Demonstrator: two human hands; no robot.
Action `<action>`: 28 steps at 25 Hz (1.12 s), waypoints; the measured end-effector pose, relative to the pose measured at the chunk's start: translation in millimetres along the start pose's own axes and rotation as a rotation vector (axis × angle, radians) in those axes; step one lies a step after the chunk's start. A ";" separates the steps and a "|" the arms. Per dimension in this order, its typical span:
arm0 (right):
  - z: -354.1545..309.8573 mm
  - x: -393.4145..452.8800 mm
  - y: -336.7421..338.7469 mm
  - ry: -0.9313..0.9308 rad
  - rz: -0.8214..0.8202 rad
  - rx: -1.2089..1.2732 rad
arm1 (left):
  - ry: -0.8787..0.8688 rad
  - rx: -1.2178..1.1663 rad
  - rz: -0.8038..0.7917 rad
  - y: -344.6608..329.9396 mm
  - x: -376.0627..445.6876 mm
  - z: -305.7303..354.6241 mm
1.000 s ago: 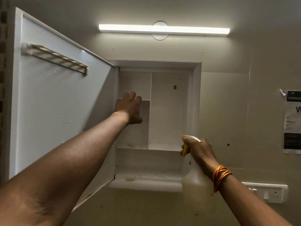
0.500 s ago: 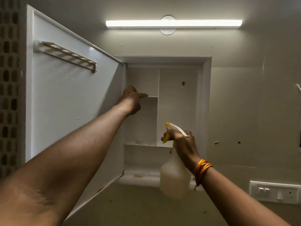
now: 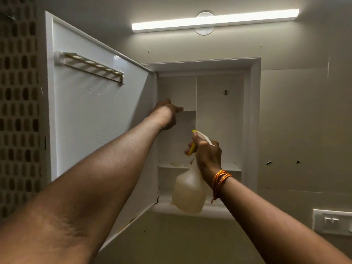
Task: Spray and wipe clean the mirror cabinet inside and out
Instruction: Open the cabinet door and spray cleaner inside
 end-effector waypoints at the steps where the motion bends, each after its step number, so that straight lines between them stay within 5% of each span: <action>1: 0.9 -1.6 4.2 -0.021 0.039 -0.017 | -0.006 0.004 0.000 0.2 0.3 -0.3; 15: 46.4 -8.8 24.7 -0.107 -0.355 -0.420 | 0.039 -0.041 -0.029 -8.2 -1.0 -4.8; 28: 63.1 -28.0 39.9 -0.091 -0.320 -0.380 | 0.003 0.054 -0.029 -9.5 -5.3 -2.0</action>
Point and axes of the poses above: each hand's wrist, its own x-axis towards the middle knuckle, its own y-axis out of the back of the hand, z = x × y, the point moved 10 cm from there along x, towards the middle knuckle, and after that the axes turned 5 degrees about y, right-handed, at the moved point
